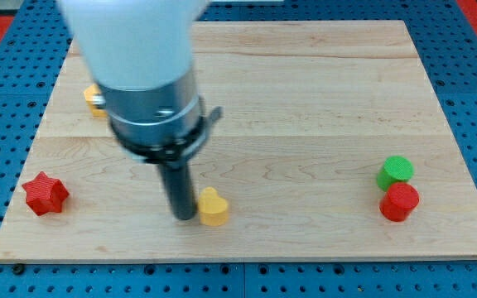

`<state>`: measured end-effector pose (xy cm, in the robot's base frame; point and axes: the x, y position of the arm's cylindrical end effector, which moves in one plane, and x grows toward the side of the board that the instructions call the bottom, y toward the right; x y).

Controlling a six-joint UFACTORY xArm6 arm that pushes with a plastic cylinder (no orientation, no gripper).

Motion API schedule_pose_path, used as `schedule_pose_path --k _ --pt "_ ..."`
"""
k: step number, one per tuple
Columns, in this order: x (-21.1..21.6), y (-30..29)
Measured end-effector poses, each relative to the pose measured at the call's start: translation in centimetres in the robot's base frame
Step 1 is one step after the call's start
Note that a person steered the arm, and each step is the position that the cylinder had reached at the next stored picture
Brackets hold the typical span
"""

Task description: Move the red star and yellow heart towards circles

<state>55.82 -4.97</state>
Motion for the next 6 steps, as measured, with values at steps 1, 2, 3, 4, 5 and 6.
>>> schedule_pose_path --k 1,2,3,4,5,6 --pt "-3.4 8.5" --pt "-2.2 9.1" --pt "-0.2 4.7" --pt "1.6 8.4" --pt "-1.7 15.1" --pt "1.2 9.0"
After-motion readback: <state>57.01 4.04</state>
